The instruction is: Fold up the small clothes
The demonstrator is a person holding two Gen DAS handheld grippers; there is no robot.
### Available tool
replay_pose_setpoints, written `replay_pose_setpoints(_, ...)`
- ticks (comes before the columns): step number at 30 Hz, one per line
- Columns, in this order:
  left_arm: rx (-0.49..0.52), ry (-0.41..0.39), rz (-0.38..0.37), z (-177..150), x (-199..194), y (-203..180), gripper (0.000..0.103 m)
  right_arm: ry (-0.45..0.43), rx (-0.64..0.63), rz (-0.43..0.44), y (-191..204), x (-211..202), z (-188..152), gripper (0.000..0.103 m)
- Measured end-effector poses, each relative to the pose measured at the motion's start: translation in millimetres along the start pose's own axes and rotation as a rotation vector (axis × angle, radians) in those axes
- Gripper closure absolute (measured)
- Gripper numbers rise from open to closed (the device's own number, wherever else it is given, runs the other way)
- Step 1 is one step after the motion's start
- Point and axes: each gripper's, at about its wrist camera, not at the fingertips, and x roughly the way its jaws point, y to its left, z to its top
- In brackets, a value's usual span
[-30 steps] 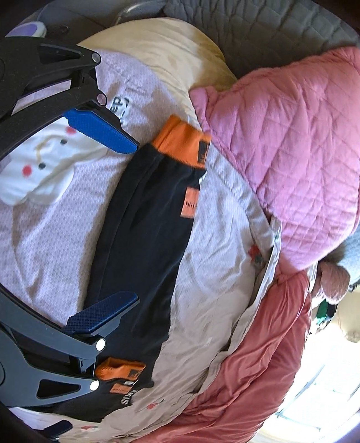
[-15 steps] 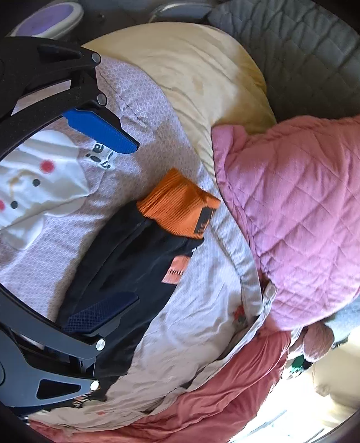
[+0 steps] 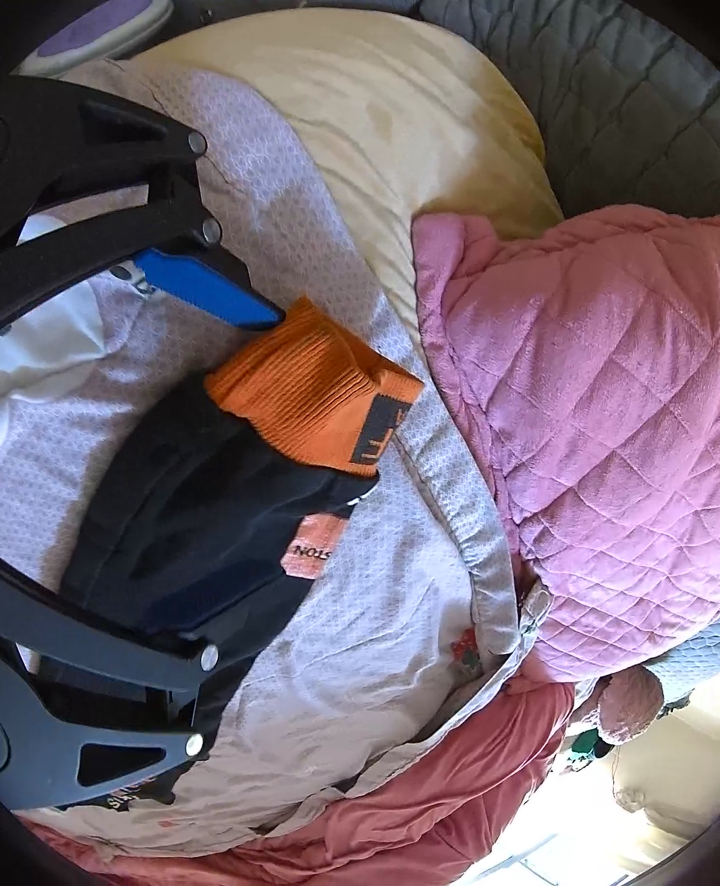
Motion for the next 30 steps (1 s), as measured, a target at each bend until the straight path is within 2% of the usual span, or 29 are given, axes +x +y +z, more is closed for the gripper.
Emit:
replay_pose_setpoints(3,-0.015,0.007,-0.006,1.2,3.3,0.6,0.045,0.010,0.045,-0.007,-10.9,0.3,-5.5,0.006)
replay_pose_setpoints(5,-0.019,0.013,-0.007,1.6,4.6,1.0,0.058,0.016,0.074,-0.012,-18.0,-0.2,-9.3,0.006)
replay_pose_setpoints(8,-0.016,0.013,-0.028,1.8,2.6,-0.3,0.072,0.020,0.108,-0.021,-26.6,-2.3,-14.0,0.006)
replay_pose_setpoints(11,0.001,0.000,-0.052,2.4,-2.0,-5.4,0.080,0.021,0.144,-0.030,-38.0,-7.4,-19.4,0.006)
replay_pose_setpoints(15,0.029,-0.024,-0.114,2.8,-13.9,-15.6,0.085,0.020,0.183,-0.040,-52.0,-15.3,-26.9,0.006)
replay_pose_setpoints(17,0.036,-0.046,-0.158,3.8,-21.5,-20.4,0.092,0.017,0.206,-0.053,-61.5,-21.0,-31.2,0.006)
replay_pose_setpoints(21,0.089,-0.090,-0.223,3.9,-38.3,-35.4,0.094,0.009,0.270,-0.073,-83.5,-32.8,-41.1,0.006)
replay_pose_setpoints(30,0.224,-0.066,-0.385,-18.9,-55.2,-86.1,0.095,-0.001,0.401,-0.133,-133.2,-61.2,-67.2,0.006)
